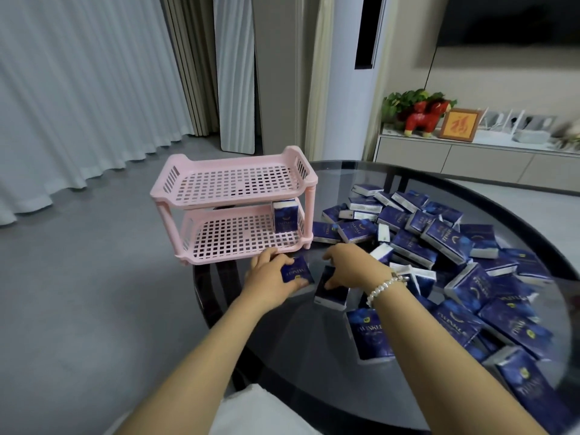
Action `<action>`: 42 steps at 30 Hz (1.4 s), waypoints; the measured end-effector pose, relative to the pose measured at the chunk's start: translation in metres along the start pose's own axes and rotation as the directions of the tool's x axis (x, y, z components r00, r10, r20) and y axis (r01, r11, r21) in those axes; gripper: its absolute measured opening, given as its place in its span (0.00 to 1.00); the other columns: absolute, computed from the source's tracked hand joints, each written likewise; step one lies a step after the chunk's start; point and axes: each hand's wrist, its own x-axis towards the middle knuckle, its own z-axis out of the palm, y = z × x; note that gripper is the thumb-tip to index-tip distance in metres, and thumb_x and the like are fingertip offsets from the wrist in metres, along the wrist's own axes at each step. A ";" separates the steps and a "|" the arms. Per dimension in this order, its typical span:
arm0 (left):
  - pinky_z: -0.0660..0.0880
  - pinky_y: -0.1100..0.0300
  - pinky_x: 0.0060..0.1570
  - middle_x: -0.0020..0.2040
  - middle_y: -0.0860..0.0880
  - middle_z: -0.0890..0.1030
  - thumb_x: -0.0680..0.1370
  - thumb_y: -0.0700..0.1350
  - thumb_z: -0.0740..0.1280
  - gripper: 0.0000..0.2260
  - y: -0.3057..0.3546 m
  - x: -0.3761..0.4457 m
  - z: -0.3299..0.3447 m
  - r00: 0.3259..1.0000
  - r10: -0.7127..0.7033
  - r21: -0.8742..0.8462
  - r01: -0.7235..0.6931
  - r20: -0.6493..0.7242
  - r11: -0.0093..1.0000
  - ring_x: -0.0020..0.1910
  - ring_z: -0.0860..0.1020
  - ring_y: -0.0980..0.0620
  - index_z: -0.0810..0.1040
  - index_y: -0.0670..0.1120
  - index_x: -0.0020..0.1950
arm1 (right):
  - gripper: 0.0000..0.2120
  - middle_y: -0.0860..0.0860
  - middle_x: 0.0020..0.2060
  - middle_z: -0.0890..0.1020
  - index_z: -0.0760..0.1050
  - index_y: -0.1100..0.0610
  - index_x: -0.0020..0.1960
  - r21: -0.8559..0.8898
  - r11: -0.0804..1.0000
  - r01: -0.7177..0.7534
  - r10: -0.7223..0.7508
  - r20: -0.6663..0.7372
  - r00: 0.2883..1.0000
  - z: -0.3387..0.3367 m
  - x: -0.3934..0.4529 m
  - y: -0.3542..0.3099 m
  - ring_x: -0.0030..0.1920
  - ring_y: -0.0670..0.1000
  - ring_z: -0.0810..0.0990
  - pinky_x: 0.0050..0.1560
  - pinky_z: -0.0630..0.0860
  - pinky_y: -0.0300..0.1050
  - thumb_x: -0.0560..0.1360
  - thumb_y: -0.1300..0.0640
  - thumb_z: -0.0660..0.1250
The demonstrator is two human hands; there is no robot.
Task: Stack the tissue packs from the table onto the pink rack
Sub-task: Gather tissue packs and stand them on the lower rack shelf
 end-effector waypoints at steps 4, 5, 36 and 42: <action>0.63 0.55 0.60 0.63 0.51 0.71 0.73 0.60 0.68 0.23 -0.003 -0.022 -0.014 0.995 -0.064 0.092 0.057 0.079 0.994 0.64 0.67 0.48 0.69 0.51 0.63 | 0.23 0.56 0.55 0.80 0.75 0.61 0.59 0.011 0.999 0.052 -0.053 0.024 0.998 0.004 -0.012 -0.003 0.55 0.56 0.78 0.52 0.75 0.46 0.67 0.54 0.75; 0.64 0.55 0.60 0.62 0.50 0.72 0.72 0.60 0.69 0.24 -0.005 -0.027 -0.016 0.993 -0.092 0.095 0.085 0.075 0.992 0.63 0.68 0.47 0.68 0.51 0.63 | 0.24 0.56 0.55 0.80 0.75 0.61 0.59 0.022 0.998 0.059 -0.060 0.038 0.997 0.006 -0.016 -0.004 0.55 0.56 0.78 0.50 0.75 0.46 0.67 0.54 0.76; 0.77 0.53 0.43 0.50 0.41 0.81 0.82 0.43 0.57 0.12 0.019 -0.060 -0.008 0.956 -0.179 -0.961 0.254 0.233 0.107 0.44 0.80 0.46 0.74 0.39 0.61 | 0.12 0.50 0.41 0.83 0.77 0.52 0.57 0.858 0.423 0.291 0.117 -0.371 0.921 0.054 -0.057 -0.011 0.37 0.39 0.81 0.36 0.75 0.32 0.74 0.55 0.69; 0.76 0.52 0.57 0.56 0.41 0.82 0.79 0.47 0.62 0.15 0.020 -0.067 -0.004 0.977 0.062 -0.945 0.179 0.203 0.273 0.55 0.81 0.46 0.75 0.40 0.63 | 0.19 0.47 0.32 0.76 0.73 0.52 0.64 0.760 0.572 0.308 0.090 -0.431 0.898 0.055 -0.053 -0.011 0.29 0.36 0.76 0.31 0.69 0.27 0.75 0.51 0.68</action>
